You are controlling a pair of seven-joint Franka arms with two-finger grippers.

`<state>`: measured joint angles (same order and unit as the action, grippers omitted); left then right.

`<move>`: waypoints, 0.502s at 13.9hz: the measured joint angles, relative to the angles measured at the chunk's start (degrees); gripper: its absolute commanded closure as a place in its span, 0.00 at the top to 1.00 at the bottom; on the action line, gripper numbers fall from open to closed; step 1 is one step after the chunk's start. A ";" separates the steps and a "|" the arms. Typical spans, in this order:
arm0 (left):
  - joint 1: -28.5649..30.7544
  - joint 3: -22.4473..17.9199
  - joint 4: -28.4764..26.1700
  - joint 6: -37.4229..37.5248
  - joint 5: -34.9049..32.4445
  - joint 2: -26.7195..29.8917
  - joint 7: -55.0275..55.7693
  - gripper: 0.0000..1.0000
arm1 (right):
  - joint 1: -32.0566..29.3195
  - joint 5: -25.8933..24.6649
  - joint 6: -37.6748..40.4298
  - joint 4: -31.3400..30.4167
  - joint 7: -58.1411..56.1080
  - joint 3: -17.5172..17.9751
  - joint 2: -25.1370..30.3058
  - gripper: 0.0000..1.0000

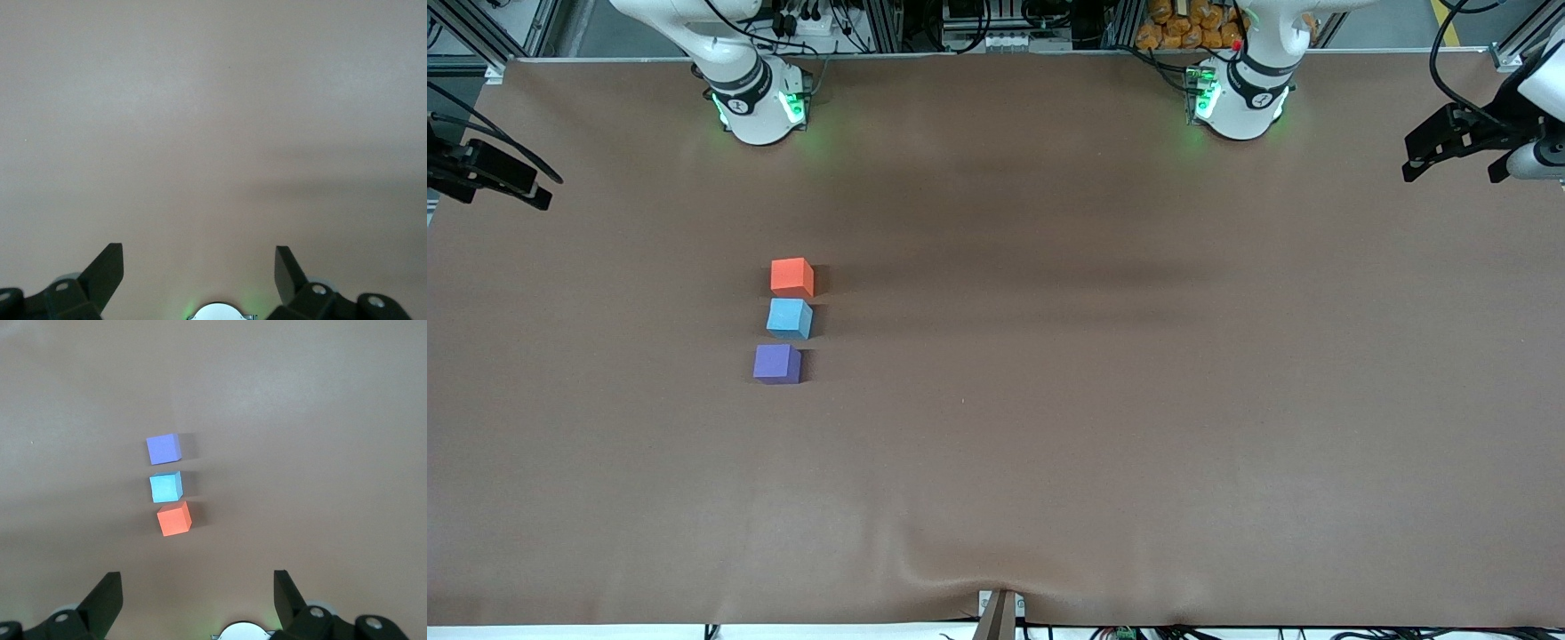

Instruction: Place blue block between orange and purple blocks

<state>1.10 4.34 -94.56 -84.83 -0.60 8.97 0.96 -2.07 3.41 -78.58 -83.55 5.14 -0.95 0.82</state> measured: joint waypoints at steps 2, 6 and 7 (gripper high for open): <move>-0.01 0.07 0.18 0.31 0.00 -0.08 0.00 1.00 | 0.00 -0.05 -0.66 -0.15 0.00 0.00 -0.05 1.00; -0.04 0.24 0.23 1.44 0.00 -0.35 0.00 1.00 | 0.00 -0.07 -1.96 -0.75 0.00 0.00 -0.51 1.00; -0.04 0.25 0.24 1.49 0.00 -0.36 0.00 1.00 | 0.00 -0.07 -1.97 -0.82 0.00 0.00 -0.55 1.00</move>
<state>1.06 4.59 -94.32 -83.35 -0.60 8.61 0.96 -2.07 3.34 -80.54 -84.37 5.14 -0.95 0.27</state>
